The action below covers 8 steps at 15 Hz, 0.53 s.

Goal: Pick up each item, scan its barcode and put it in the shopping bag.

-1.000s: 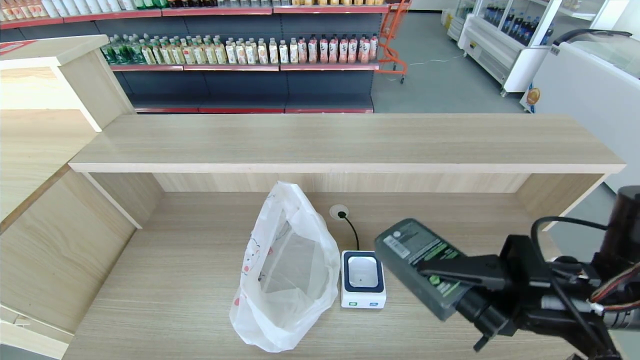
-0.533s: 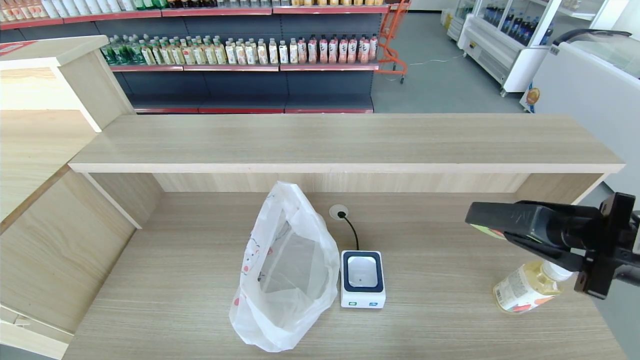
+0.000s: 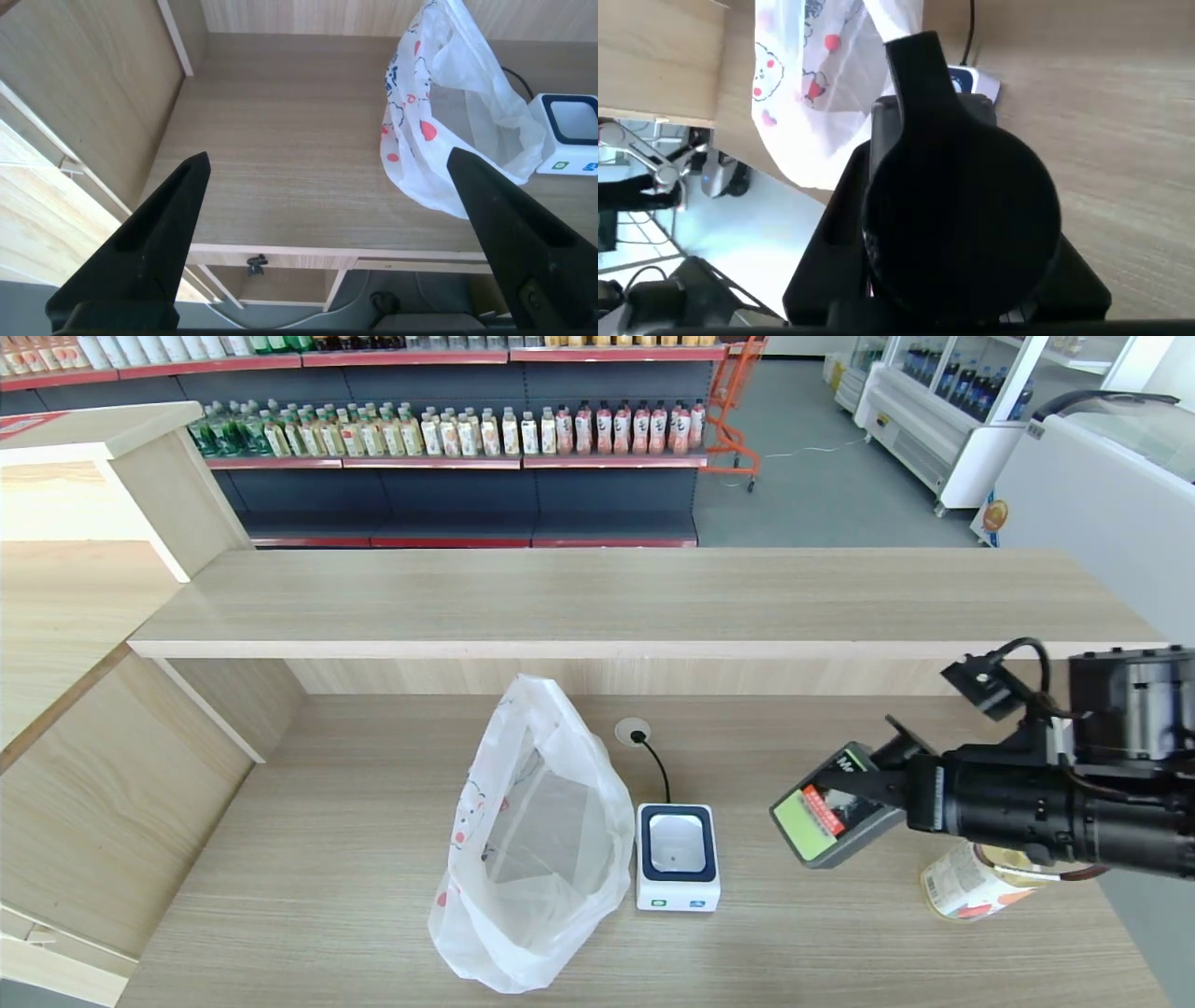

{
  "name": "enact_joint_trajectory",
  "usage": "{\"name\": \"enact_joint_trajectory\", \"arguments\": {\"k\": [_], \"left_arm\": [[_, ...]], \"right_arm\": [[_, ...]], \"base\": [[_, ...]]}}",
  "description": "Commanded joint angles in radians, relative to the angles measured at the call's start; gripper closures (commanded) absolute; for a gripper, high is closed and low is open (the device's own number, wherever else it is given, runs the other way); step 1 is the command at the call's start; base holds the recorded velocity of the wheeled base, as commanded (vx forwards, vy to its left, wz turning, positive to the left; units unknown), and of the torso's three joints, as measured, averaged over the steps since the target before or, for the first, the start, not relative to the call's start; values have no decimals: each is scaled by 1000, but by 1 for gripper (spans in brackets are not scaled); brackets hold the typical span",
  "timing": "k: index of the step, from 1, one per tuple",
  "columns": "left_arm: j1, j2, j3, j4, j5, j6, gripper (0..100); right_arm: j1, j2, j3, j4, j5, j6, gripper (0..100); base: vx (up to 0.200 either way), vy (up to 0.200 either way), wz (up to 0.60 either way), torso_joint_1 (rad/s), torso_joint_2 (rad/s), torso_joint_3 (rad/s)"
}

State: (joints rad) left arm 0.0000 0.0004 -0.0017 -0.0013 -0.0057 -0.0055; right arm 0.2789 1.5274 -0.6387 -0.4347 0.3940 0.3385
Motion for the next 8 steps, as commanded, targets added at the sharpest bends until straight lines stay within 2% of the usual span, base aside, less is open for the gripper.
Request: {"name": "enact_joint_trajectory", "arguments": {"k": [1,3,6,8], "left_arm": [[0,0,0,0,0,-1,0],[0,0,0,0,0,-1,0],[0,0,0,0,0,-1,0],[0,0,0,0,0,-1,0]], "right_arm": [[115,223,-87,14,-77,82,100],[158,307,-122,7,-123,86,100],[189,408,-200,-29,-127,86,100],[220,459,-254,-29,-181,83,100]], "base": [[0,0,0,0,0,0],[0,0,0,0,0,0],[0,0,0,0,0,0],[0,0,0,0,0,0]]}}
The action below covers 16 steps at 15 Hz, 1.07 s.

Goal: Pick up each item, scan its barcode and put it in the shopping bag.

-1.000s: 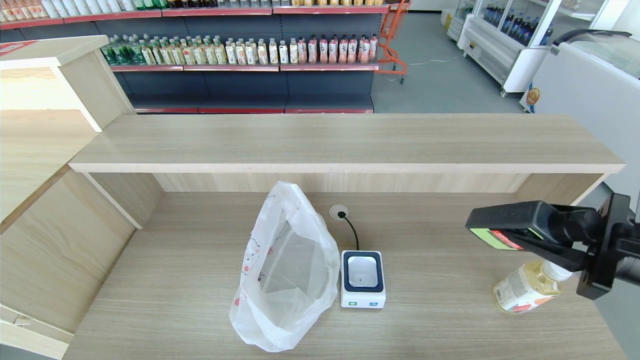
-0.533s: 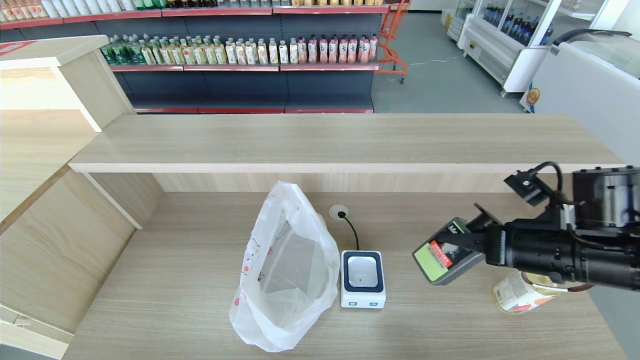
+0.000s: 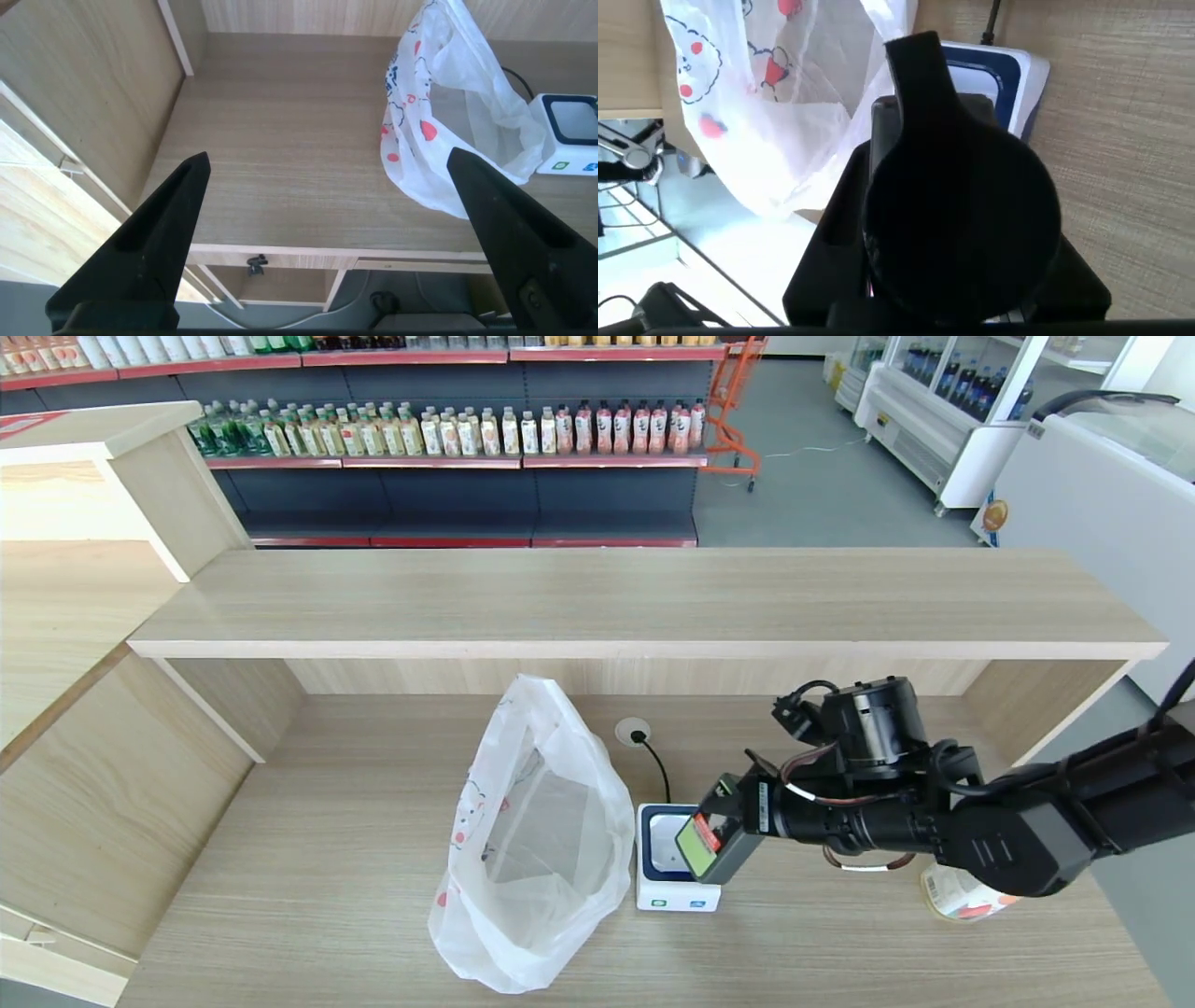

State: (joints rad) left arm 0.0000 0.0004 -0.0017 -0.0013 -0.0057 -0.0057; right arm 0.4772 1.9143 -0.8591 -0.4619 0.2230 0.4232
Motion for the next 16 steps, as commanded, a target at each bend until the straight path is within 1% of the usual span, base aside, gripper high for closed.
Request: {"name": "enact_joint_trajectory", "arguments": {"k": [1,8,11,14,15,16], "left_arm": [[0,0,0,0,0,0,0],[0,0,0,0,0,0,0],[0,0,0,0,0,0,0],[0,0,0,0,0,0,0],[0,0,0,0,0,0,0],[0,0,0,0,0,0,0]], "right_arm": [[31,88,-51,-1,-25,-1,100],[43,143,-103,-14,-28,-6,100],[49,166,-103,-57,-30,-7,100],[49,172,-95,-58,-33,-26,100],[49,169,-90,-60,-73,-34,100],[49,158,-93,-60,-83,-32,100]], "base": [[0,0,0,0,0,0],[0,0,0,0,0,0],[0,0,0,0,0,0],[0,0,0,0,0,0],[0,0,0,0,0,0],[0,0,0,0,0,0]]}}
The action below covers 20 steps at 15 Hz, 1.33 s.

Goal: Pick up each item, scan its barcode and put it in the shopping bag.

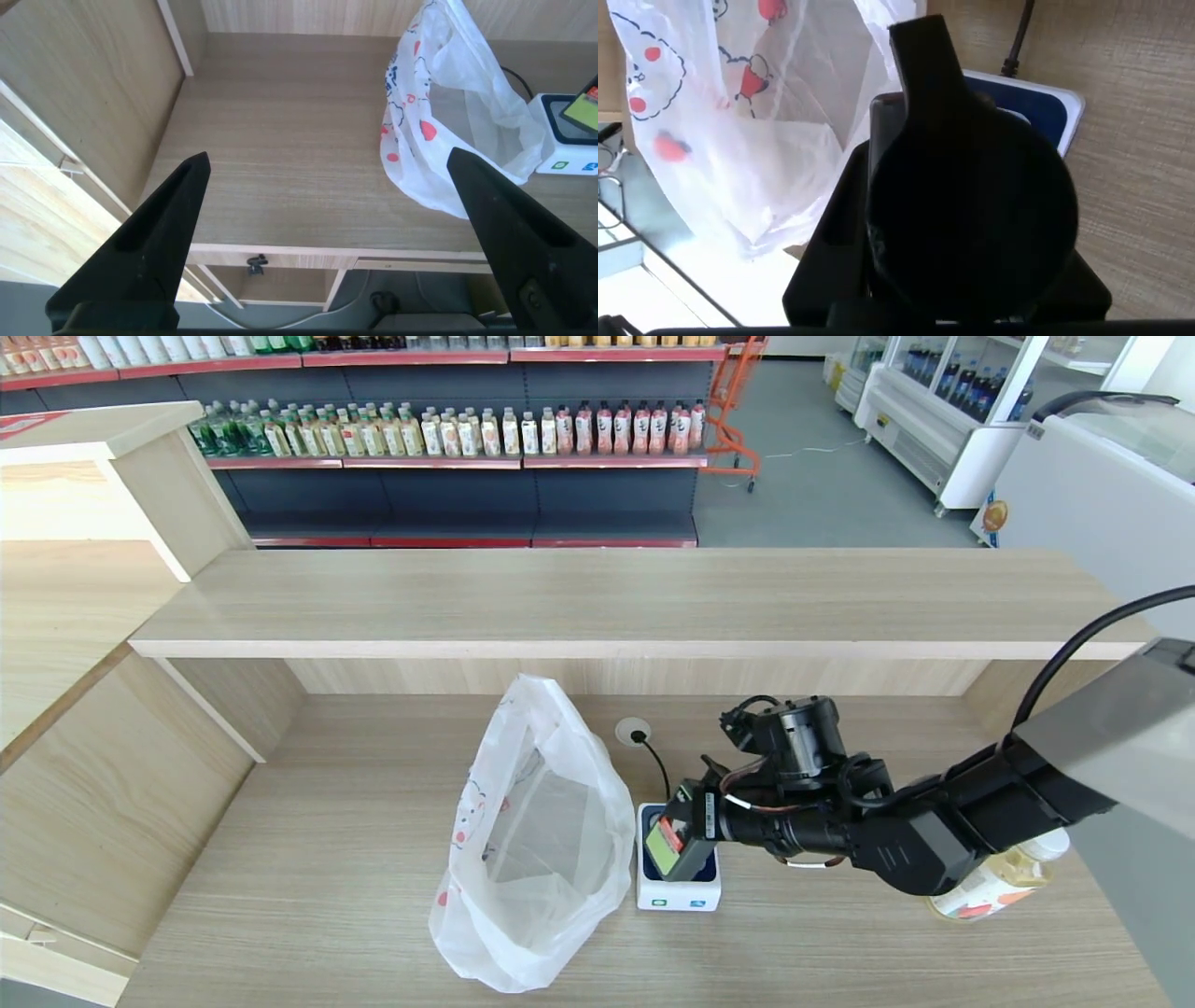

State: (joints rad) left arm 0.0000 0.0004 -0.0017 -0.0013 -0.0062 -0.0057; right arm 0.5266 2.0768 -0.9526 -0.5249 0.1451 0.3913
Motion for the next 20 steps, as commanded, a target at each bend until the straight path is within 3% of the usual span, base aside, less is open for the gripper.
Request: {"name": "enact_joint_trajectory", "arguments": {"k": [1,5,8,10,13,18,20], "left_arm": [[0,0,0,0,0,0,0],[0,0,0,0,0,0,0],[0,0,0,0,0,0,0],[0,0,0,0,0,0,0],[0,0,0,0,0,0,0],[0,0,0,0,0,1,0],[0,0,0,0,0,1,0]], "right_arm": [[-2,-38,-5,5,-1,9,100],[-7,-279,18,68,7,109,100],[-53,-431,72,80,2,-46,100],[-96,-454,164,48,1,-167,100],[-103,-457,270,-47,2,-173,100],[-97,-468,314,-50,7,-170,100],[-94,-457,302,-50,10,-154,100]], "base": [[0,0,0,0,0,0],[0,0,0,0,0,0],[0,0,0,0,0,0],[0,0,0,0,0,0],[0,0,0,0,0,0],[0,0,0,0,0,0],[0,200,0,5,0,2]]}}
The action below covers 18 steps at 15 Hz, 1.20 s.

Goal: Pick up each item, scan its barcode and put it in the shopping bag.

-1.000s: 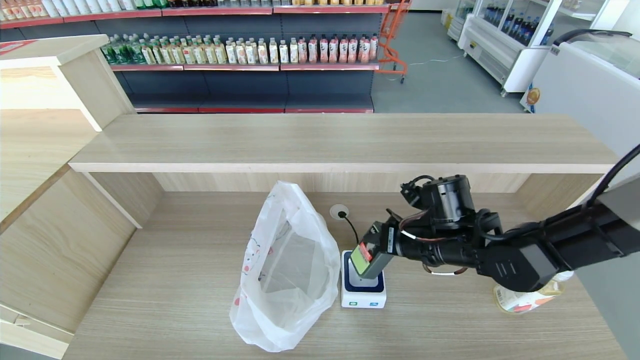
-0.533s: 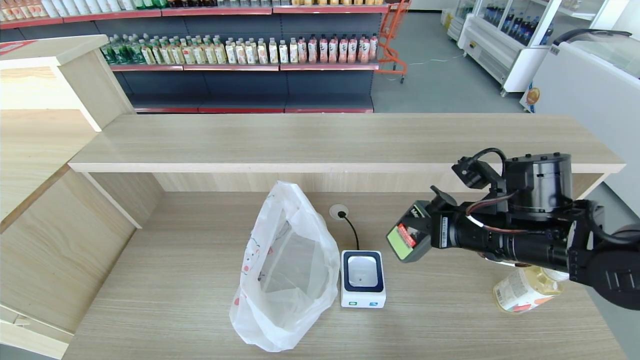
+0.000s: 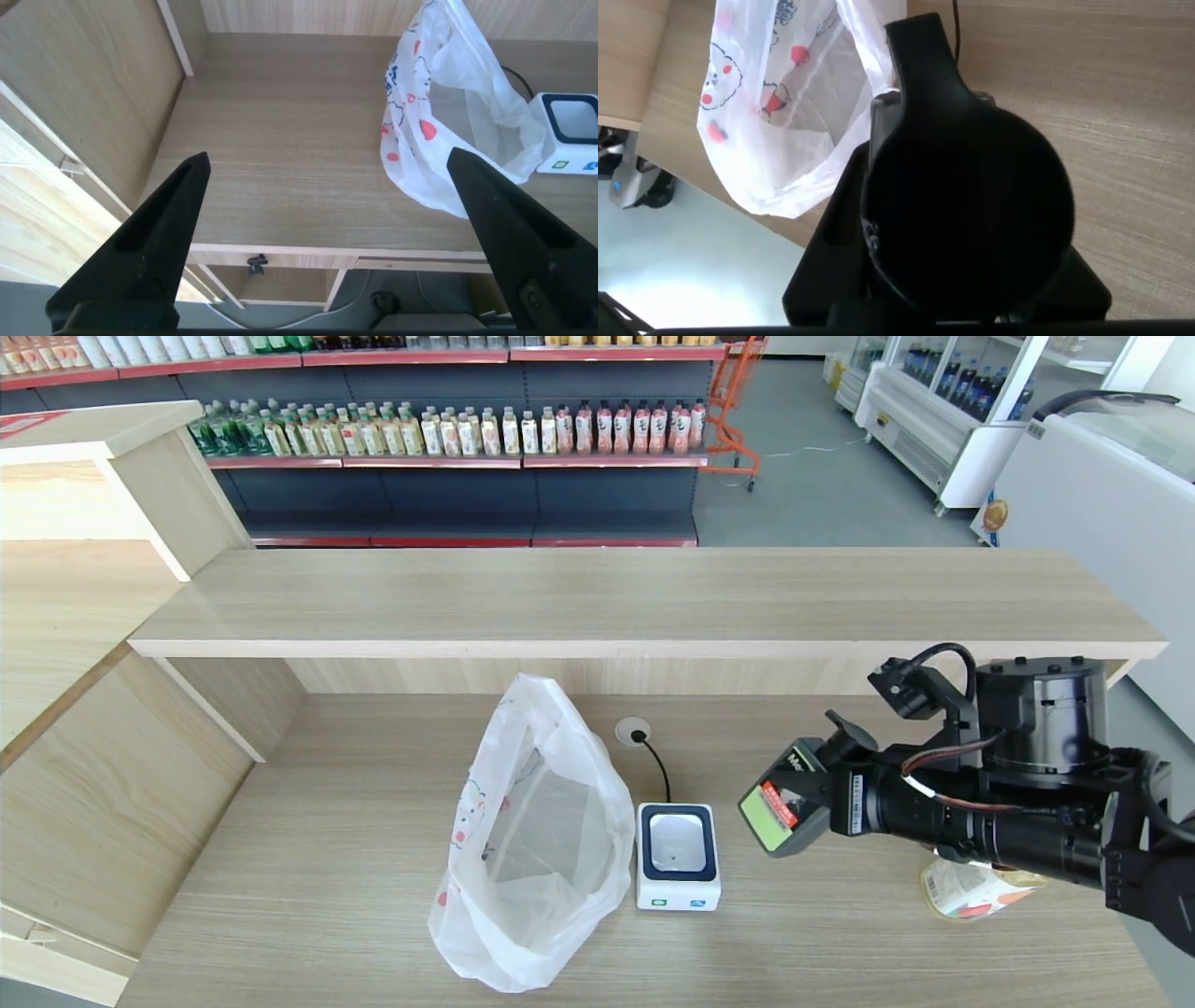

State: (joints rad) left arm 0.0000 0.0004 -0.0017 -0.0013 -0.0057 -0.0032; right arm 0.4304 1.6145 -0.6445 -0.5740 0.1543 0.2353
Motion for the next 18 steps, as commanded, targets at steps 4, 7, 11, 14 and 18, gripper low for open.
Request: {"name": "enact_joint_trajectory", "arguments": {"k": [4,7,11,14,18], "left_arm": [[0,0,0,0,0,-1,0],[0,0,0,0,0,-3,0],[0,0,0,0,0,-3,0],[0,0,0,0,0,-3,0],[0,0,0,0,0,-3,0]], "right_arm": [[74,53,-78,5,30,153,100],[103,127,-98,6,36,202,100],[133,282,-153,-4,24,134,100],[169,420,-222,-81,24,61,100],[179,545,-285,-136,33,-129,100]], "base": [[0,200,0,-5,0,5],[0,0,0,0,0,0],[0,0,0,0,0,0],[0,0,0,0,0,0],[0,0,0,0,0,0]]}}
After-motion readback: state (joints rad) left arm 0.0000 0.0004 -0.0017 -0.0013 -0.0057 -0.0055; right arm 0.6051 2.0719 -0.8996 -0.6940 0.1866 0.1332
